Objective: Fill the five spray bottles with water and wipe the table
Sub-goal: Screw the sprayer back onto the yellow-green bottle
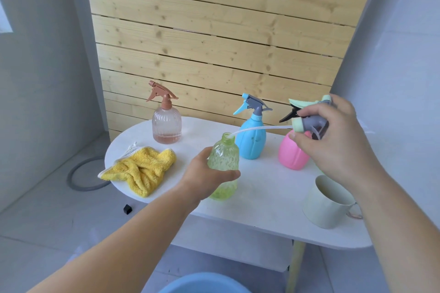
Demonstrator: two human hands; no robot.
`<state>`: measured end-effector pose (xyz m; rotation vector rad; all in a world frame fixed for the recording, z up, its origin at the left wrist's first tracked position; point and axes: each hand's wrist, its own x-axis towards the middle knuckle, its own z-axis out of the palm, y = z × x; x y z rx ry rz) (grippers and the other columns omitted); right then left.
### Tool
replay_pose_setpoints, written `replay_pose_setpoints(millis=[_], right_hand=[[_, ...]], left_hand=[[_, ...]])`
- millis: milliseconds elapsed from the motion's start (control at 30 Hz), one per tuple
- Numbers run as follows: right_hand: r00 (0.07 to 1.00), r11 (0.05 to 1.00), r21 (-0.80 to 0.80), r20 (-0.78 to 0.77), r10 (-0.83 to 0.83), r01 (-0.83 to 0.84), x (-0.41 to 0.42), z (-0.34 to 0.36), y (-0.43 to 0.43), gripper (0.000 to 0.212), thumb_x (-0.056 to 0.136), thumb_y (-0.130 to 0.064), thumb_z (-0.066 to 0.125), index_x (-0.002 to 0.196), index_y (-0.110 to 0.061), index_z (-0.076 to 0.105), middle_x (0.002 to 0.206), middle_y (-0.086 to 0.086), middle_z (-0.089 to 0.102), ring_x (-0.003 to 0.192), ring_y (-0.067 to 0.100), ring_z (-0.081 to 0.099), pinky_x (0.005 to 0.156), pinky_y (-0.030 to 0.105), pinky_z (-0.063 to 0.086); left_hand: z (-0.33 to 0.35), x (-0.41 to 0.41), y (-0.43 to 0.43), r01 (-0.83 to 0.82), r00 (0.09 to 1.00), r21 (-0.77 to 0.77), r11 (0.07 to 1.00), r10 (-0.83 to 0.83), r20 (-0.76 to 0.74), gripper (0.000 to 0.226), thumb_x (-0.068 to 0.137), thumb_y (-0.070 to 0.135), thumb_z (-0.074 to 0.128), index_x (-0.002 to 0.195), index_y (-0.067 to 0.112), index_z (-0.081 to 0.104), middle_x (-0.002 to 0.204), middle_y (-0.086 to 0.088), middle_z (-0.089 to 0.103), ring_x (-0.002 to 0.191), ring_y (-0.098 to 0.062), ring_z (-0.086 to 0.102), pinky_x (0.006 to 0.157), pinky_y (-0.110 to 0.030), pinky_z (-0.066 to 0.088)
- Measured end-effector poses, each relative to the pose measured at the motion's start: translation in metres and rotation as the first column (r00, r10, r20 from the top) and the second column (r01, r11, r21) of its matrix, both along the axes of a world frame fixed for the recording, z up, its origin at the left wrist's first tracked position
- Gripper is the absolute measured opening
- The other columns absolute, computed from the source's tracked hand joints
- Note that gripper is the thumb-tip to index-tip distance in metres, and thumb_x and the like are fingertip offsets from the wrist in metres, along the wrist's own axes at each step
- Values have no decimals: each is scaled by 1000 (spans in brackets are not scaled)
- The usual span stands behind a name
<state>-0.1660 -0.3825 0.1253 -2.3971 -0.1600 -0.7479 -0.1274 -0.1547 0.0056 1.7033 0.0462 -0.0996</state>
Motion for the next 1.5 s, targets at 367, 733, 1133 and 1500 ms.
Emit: replay_pose_setpoints(millis=[367, 733, 1133, 1500], right_hand=[[943, 920, -229, -177, 281, -317, 35, 20, 57, 40, 81, -9, 76, 118, -21, 66, 160, -8, 18, 121, -13, 36, 92, -1, 27], [837, 866, -116, -348, 423, -486, 42, -1, 73, 61, 90, -6, 60, 136, -41, 40, 136, -9, 51, 111, -8, 53, 101, 27, 45], [764, 854, -81, -496, 412, -513, 53, 0, 65, 56, 93, -7, 57, 134, -41, 40, 112, -9, 66, 112, 6, 59, 104, 44, 46], [877, 872, -197, -283, 387, -448, 47, -24, 74, 50, 94, -32, 62, 135, -32, 34, 88, -16, 50, 88, 3, 45, 79, 26, 35]], left_hand=[[-2, -5, -14, 52, 997, 82, 995, -57, 56, 77, 74, 38, 89, 139, 34, 48, 115, 13, 58, 105, -12, 57, 64, -16, 43], [-10, -4, -4, 139, 988, 134, 981, -147, 54, 89, 77, 22, 88, 148, 31, 35, 127, 4, 56, 113, -19, 57, 80, -29, 55], [-15, -4, 0, 134, 986, 110, 985, -143, 82, 75, 78, 26, 87, 142, 33, 48, 124, 11, 60, 116, -14, 59, 96, -33, 53], [-17, -8, -3, 117, 986, 139, 983, -131, 99, 75, 79, 28, 86, 142, 33, 47, 123, 11, 60, 114, -14, 59, 94, -33, 53]])
